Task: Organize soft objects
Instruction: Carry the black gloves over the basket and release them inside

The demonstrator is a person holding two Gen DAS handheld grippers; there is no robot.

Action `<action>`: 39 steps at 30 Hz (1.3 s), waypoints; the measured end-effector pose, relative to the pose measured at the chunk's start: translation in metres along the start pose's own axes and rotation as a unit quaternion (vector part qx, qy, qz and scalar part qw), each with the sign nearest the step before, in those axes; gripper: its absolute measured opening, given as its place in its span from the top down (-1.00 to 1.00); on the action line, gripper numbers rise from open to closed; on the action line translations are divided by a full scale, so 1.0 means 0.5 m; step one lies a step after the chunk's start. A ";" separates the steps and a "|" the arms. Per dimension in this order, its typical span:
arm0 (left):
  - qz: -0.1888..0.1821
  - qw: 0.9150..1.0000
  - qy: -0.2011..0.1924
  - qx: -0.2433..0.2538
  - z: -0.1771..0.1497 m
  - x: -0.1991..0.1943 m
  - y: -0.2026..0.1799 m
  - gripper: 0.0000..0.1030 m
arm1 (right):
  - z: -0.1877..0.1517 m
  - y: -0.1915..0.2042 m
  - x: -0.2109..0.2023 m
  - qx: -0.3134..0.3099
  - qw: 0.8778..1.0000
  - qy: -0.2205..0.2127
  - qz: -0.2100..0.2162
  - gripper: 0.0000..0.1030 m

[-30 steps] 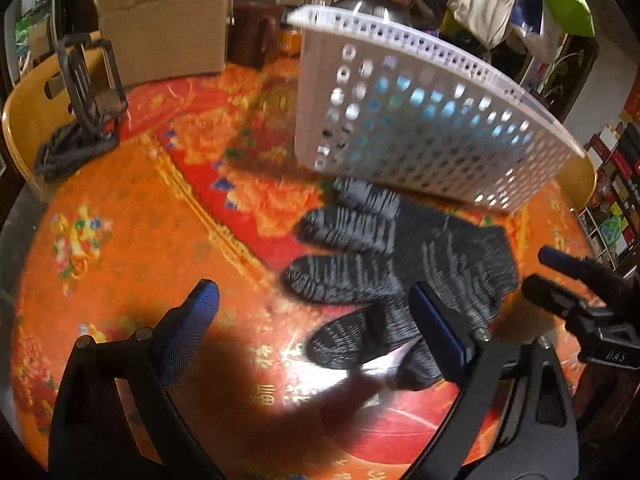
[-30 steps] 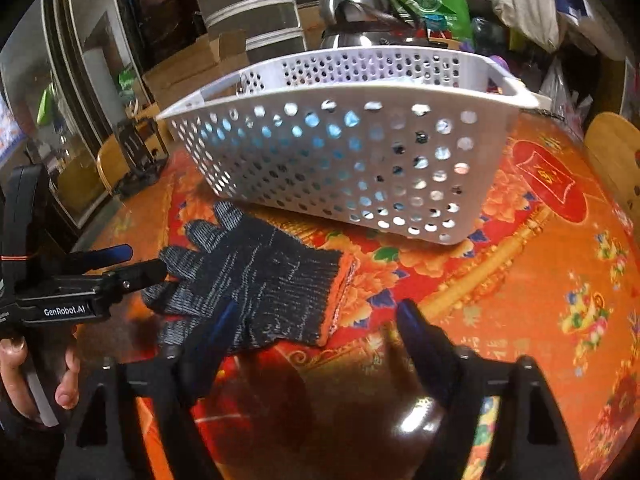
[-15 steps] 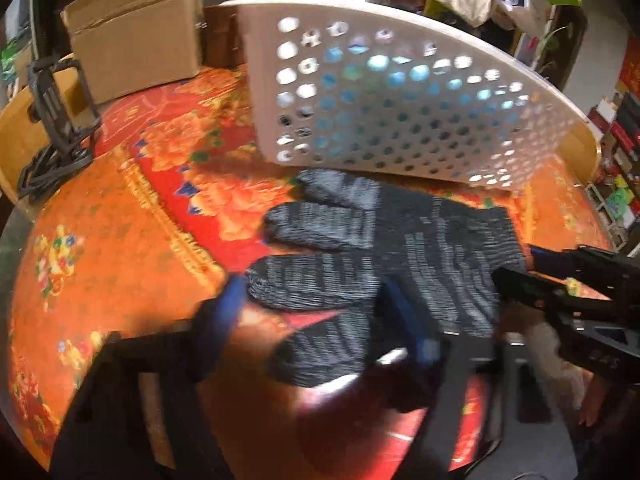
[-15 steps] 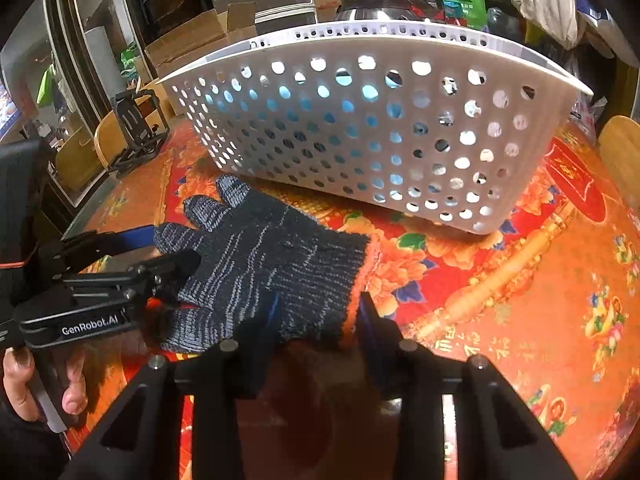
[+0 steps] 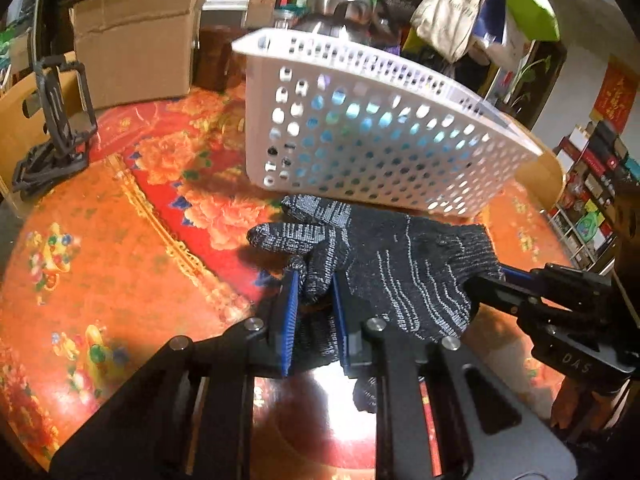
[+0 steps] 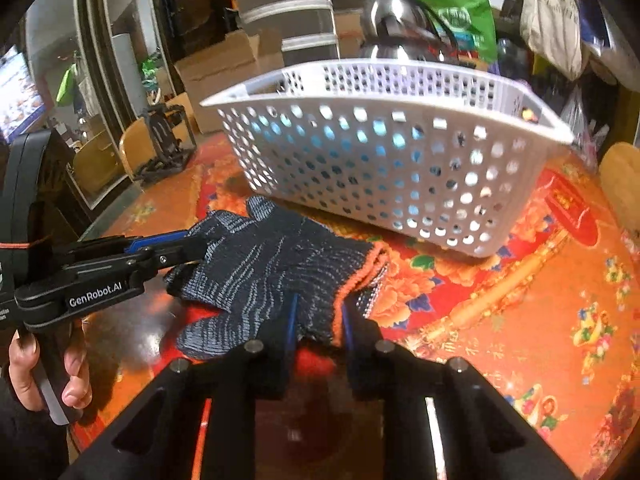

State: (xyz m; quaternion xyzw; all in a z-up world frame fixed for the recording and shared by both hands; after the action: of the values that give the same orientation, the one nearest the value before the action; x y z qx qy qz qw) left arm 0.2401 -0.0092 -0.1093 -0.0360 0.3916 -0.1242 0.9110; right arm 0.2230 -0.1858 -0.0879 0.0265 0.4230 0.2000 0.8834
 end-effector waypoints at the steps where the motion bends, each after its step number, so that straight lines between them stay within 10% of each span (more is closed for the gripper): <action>1: -0.004 1.000 -0.008 -0.002 0.000 -0.013 0.000 0.70 | 0.000 0.002 -0.009 -0.001 1.000 -0.005 0.002 0.64; 20: -0.024 0.993 -0.113 0.024 0.050 -0.240 -0.064 0.70 | 0.036 0.028 -0.196 -0.010 0.995 -0.095 0.032 0.64; 30: -0.003 0.987 -0.140 0.073 0.279 -0.285 -0.125 0.70 | 0.223 -0.017 -0.263 0.008 0.988 -0.155 0.023 0.64; 39: 0.010 0.992 -0.105 0.062 0.450 -0.162 -0.120 0.70 | 0.345 -0.095 -0.169 0.026 0.989 -0.142 -0.017 0.64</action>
State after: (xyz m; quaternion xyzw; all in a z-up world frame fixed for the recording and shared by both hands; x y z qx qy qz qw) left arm 0.3369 -0.0539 0.1131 0.0119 0.2858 -0.1350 0.9487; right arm 0.3219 -0.2401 0.0747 0.0704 0.2987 0.1685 0.9367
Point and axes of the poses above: each gripper's, at about its wrist camera, not at the fingertips, and x roughly the way its jaws point, y to its left, z to its top, the point moved 3 cm from there along x, roughly the way its jaws point, and after that the axes turned 8 degrees about x, right-handed, at the moved point
